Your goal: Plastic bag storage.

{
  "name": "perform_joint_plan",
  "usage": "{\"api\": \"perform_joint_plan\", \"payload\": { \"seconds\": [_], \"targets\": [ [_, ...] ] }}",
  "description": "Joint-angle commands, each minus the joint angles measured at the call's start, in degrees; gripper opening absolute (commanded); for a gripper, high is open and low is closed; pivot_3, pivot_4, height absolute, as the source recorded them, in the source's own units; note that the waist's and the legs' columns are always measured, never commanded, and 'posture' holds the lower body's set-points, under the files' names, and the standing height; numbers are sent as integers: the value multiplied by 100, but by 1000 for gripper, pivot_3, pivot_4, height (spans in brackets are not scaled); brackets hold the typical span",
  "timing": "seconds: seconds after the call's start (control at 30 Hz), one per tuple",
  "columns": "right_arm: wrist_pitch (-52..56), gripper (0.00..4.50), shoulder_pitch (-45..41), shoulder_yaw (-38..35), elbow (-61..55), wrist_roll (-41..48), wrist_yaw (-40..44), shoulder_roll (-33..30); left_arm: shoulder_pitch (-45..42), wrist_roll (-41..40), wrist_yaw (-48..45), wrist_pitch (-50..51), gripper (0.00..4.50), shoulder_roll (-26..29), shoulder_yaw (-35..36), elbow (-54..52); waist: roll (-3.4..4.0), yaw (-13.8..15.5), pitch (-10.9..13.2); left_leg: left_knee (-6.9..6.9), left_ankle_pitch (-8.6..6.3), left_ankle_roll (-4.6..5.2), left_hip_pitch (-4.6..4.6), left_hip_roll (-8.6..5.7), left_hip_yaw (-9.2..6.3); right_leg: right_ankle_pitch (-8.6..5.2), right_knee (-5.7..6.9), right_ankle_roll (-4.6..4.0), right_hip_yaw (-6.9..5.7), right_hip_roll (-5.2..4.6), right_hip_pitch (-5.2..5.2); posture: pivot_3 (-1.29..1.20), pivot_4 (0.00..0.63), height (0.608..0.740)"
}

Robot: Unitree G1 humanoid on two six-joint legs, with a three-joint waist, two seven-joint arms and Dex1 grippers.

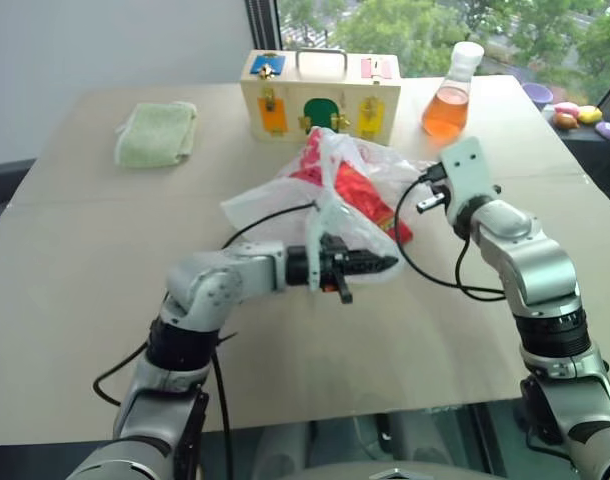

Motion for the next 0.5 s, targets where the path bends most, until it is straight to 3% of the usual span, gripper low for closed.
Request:
{"api": "perform_joint_plan", "payload": {
  "seconds": [0.03,0.1,0.3,0.37,0.5],
  "targets": [
    [-198,0,-334,-348,36,58,103,-61,25,-936,352,133,48,-41,842,-111,0,5,0,0,0,0,1,0,0,0,1,0,0,0,1,0,150,740],
    [-241,0,-407,-407,100,77,153,-64,-15,-1270,571,142,48,-90,1065,-81,0,5,0,2,0,0,0,-2,0,0,0,1,1,-1,2,0,150,740],
    [-386,0,-869,-639,429,223,285,-21,-444,-3387,1751,-444,48,-194,1987,384,0,21,0,3,0,0,1,-2,-3,1,0,0,-1,-2,3,0,150,740],
    [-414,0,-1292,-872,641,415,297,46,-759,-4017,2144,-838,48,-117,2292,627,0,16,0,3,0,0,1,-3,-2,1,1,0,0,-4,3,0,150,740],
    [-550,0,-2488,-1544,1232,899,238,128,-1907,-4425,2717,-1823,48,45,2932,1479,0,25,3,4,1,-1,-2,-4,-5,2,2,-1,-3,-2,0,0,150,740]
  ]
}}
